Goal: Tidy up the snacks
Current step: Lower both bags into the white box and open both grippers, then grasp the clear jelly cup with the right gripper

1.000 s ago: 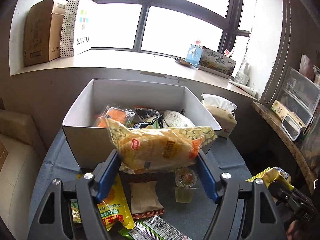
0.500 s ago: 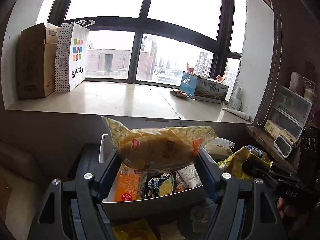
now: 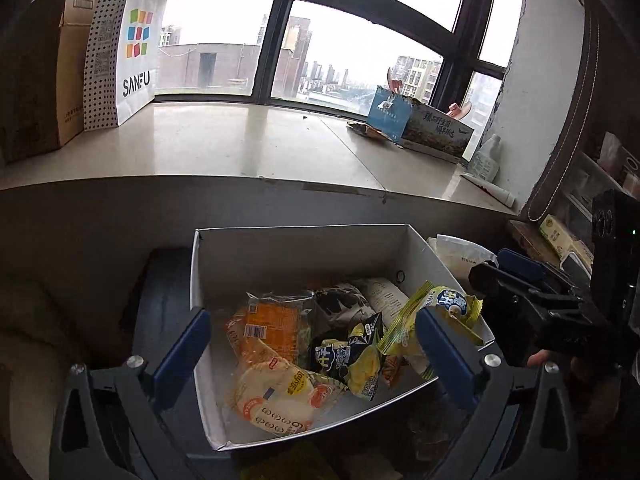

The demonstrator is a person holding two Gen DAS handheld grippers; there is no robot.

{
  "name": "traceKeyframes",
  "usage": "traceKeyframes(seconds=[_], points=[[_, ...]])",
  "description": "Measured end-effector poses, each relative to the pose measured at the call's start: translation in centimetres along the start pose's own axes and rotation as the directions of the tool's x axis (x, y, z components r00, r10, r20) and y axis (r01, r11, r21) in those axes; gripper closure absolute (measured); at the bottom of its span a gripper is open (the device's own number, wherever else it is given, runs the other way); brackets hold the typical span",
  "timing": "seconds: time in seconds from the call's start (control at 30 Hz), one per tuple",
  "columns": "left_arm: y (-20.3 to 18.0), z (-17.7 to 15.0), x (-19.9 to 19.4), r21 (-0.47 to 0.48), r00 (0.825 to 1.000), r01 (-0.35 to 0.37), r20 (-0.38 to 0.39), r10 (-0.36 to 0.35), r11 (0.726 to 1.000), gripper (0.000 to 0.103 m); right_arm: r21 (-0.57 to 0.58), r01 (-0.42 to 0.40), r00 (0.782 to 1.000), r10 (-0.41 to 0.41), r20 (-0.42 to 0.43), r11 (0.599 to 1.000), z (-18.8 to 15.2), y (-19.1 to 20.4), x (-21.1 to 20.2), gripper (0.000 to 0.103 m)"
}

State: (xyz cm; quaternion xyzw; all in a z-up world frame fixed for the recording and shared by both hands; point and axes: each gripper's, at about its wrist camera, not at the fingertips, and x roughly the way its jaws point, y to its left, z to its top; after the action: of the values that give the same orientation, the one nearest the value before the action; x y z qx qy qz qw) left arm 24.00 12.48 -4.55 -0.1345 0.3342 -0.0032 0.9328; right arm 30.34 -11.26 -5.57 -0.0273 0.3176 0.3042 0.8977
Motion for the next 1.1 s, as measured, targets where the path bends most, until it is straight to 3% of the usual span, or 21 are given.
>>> traceKeyframes(seconds=[0.17,0.43,0.57,0.7,0.9,1.0,1.1], points=[[0.2,-0.9,-0.8,-0.019,0.999,0.032,-0.003,-0.032,0.999,0.0,-0.001,-0.007,1.0,0.007,0.005,1.0,-0.7,0.0,-1.4,0.0],[-2.1,-3.0,-5.5,0.039,0.994,0.087,0.06,-0.09,0.995,0.0,-0.019,-0.051,0.998,0.052,0.034,0.999,-2.9,0.6,-6.1,0.0],[-3.7,-5.3,-7.9,0.091,0.987,0.127,0.09,-0.135,0.988,0.0,-0.043,-0.03,0.999,0.03,0.012,0.999,-5.3,0.9,-8.2,0.0],[-4.7,-8.2,-9.3,0.129,0.983,0.159,0.07,-0.169,0.979,0.0,-0.109,-0.021,1.0,0.021,-0.004,0.994,-9.2,1.8,-9.8,0.0],[-5.6,-12.5,-11.4,0.125,0.982,0.166,0.071,-0.175,0.978,0.0,0.0,-0.133,0.991,0.133,-0.012,0.991,-14.8,0.7,-11.1,0.0],[-5.9,-14.5,-12.3,0.133,0.981,0.154,0.095,-0.167,0.979,0.0,0.06,-0.14,0.989,0.142,-0.033,0.988,-17.1,-0.1,-10.9,0.0],[-6.2,-16.1,-12.2,0.135,0.983,0.167,0.057,-0.176,0.977,0.0,0.076,-0.123,0.987,0.129,-0.092,0.99,-18.5,-0.6,-10.2,0.0]])
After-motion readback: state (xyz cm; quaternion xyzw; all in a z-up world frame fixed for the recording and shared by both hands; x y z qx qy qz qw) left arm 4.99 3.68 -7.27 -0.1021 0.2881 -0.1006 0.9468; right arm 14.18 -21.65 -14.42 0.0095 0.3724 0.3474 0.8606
